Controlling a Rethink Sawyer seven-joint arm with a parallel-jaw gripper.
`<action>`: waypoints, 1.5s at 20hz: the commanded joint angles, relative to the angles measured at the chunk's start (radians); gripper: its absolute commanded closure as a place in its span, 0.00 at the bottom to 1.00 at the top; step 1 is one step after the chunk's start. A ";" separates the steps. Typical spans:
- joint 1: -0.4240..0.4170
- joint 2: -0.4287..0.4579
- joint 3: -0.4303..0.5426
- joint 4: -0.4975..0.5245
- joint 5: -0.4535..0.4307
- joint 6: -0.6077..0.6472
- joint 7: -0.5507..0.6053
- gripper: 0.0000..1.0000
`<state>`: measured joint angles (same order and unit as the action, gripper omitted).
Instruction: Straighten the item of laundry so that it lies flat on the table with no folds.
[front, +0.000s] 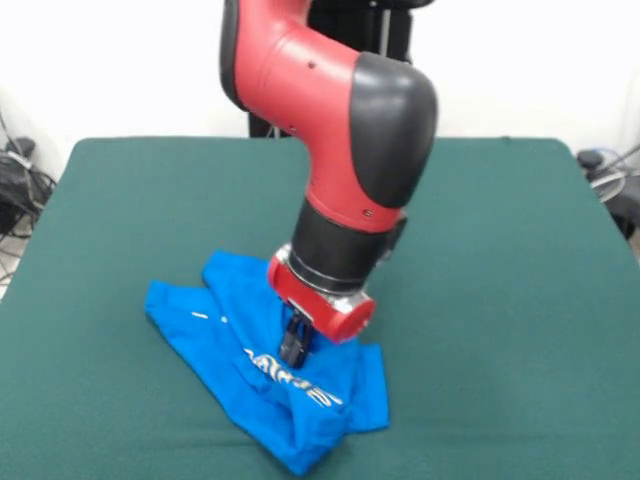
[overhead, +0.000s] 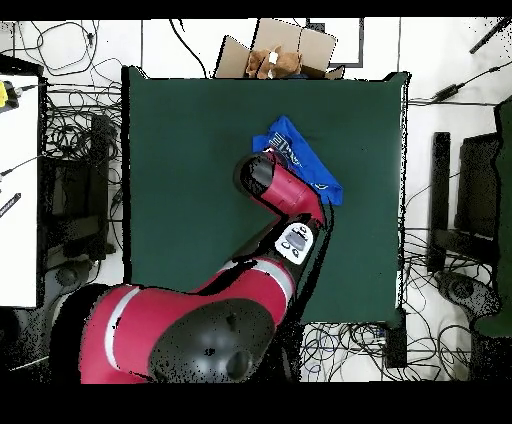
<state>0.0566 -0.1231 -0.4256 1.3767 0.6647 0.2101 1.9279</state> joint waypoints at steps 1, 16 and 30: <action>0.084 0.142 0.152 -0.128 0.136 0.125 0.391 1.00; -0.015 -0.046 0.225 0.181 0.020 -0.054 0.197 1.00; -0.540 -0.337 0.381 0.259 -0.781 -0.008 -0.234 1.00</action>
<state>-0.3522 -0.4277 -0.2170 1.6120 0.0940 0.1497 2.0063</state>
